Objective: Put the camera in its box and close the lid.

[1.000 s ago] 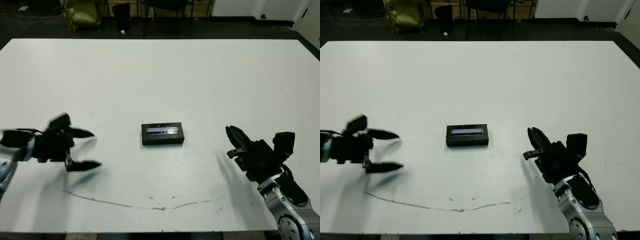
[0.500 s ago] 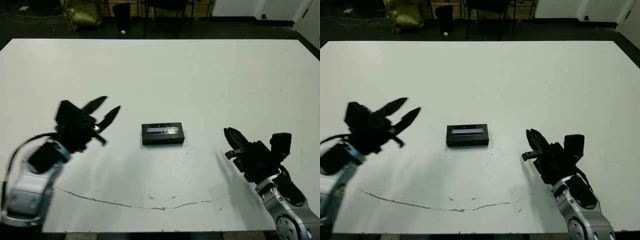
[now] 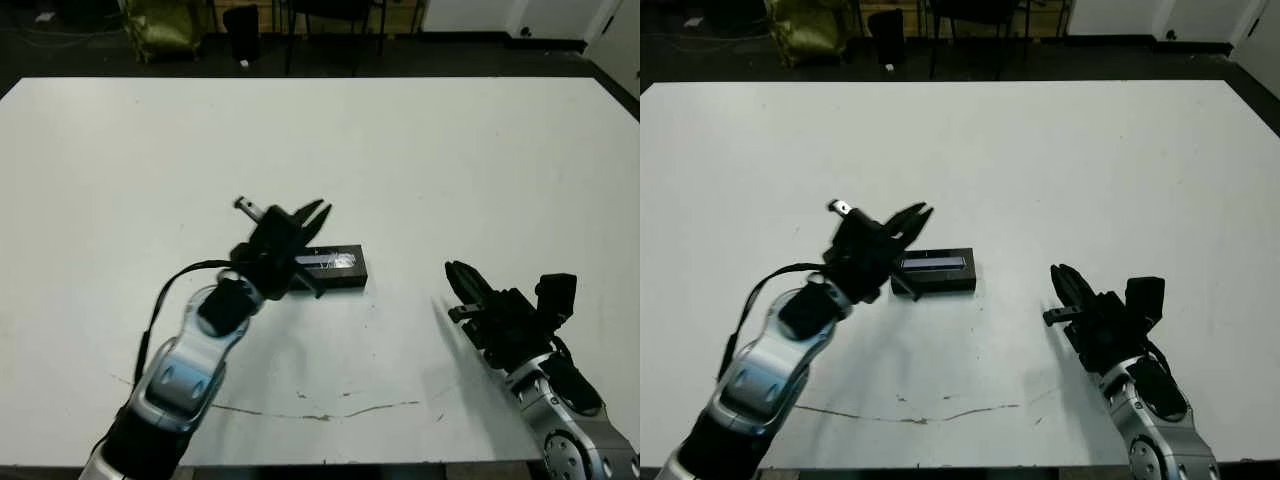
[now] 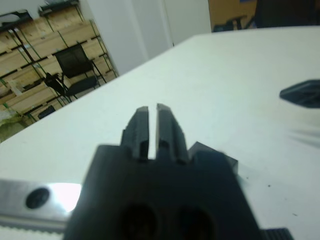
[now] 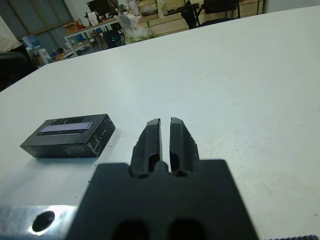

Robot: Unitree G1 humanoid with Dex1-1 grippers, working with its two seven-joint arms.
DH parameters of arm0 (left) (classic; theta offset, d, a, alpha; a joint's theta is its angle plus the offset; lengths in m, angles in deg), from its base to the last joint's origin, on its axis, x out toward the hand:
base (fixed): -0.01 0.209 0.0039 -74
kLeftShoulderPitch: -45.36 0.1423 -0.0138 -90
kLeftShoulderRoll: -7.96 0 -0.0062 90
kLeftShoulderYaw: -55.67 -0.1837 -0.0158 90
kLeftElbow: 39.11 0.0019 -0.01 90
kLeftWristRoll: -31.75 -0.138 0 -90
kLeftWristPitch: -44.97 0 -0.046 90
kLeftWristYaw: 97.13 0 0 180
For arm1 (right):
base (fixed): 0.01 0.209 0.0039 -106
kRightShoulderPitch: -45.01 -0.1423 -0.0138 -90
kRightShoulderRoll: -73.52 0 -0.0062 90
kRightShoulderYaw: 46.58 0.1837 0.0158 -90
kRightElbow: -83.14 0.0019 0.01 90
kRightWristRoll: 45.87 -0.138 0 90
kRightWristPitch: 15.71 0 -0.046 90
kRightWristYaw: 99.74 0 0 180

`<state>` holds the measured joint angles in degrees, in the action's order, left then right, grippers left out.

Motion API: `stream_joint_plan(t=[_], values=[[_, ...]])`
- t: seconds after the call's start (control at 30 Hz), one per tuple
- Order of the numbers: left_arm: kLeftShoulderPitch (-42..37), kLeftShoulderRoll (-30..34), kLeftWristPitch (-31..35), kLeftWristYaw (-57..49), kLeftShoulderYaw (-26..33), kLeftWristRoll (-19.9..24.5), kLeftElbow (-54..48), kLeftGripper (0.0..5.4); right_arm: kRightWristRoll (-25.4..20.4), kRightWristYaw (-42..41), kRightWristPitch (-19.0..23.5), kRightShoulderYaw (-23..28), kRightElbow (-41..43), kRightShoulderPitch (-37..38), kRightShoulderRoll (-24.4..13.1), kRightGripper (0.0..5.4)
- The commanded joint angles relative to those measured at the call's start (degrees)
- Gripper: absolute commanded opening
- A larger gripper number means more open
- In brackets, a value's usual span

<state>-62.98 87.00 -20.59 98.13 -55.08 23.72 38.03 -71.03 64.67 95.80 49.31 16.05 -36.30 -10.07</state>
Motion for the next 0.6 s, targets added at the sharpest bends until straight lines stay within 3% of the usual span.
stream_joint_plan(t=[0.03, 0.3, 0.6], values=[[-2.2, -1.5, 4.9, -0.3, 0.5, 0.0, 4.4, 0.02, 0.6, -0.6, -1.2, -0.1, -1.5, 0.6, -0.1, 0.0], [-2.8, -8.7, 13.7, -2.3, 6.7, 6.5, 10.3, 0.02, 0.1, -2.3, -3.6, 0.1, -3.7, 0.3, 0.0, 0.0], [0.7, -12.7, 15.5, -4.9, 10.4, 11.2, 16.9, 0.02, 1.0, -1.0, -2.3, -0.2, -2.1, 0.4, -0.5, 0.0]])
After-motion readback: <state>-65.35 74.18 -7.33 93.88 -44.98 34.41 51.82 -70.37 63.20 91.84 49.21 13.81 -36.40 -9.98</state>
